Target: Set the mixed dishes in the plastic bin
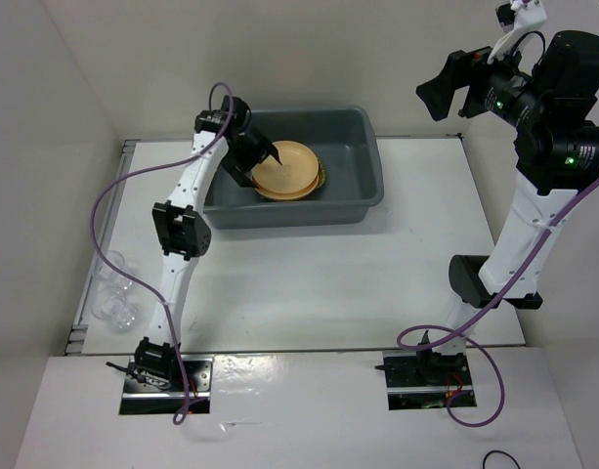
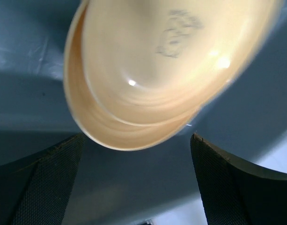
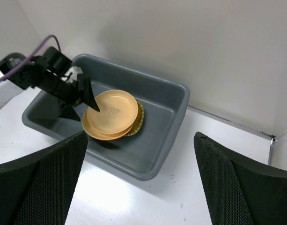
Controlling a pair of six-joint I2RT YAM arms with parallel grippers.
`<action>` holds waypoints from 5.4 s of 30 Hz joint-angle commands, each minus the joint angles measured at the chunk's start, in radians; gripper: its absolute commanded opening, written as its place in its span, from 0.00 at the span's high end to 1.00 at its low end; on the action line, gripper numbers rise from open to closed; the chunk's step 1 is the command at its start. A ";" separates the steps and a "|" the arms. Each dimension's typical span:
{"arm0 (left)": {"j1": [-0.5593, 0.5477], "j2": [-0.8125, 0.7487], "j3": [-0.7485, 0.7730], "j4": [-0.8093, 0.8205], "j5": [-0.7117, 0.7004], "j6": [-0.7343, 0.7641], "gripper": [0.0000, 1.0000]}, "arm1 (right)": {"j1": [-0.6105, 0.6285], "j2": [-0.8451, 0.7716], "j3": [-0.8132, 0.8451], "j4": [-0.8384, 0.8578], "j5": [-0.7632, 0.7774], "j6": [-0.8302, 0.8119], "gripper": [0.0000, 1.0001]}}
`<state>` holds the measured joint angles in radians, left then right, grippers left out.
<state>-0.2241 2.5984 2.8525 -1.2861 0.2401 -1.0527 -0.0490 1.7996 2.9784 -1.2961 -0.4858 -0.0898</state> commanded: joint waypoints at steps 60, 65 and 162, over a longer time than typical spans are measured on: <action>0.014 0.275 0.281 0.238 -0.111 0.629 0.40 | -0.025 -0.105 -0.190 0.000 0.055 -0.005 0.02; 0.005 0.284 0.281 0.248 -0.091 0.629 0.56 | -0.025 -0.095 -0.190 0.000 0.055 -0.005 0.02; 0.537 -1.117 -1.596 0.393 -0.648 0.162 0.00 | -0.025 -0.003 -0.061 0.000 -0.071 0.024 0.02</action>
<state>0.2852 1.4387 1.2694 -0.9047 -0.4374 -0.8894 -0.0666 1.8206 2.8941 -1.3022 -0.5385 -0.0780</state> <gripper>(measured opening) 1.001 0.980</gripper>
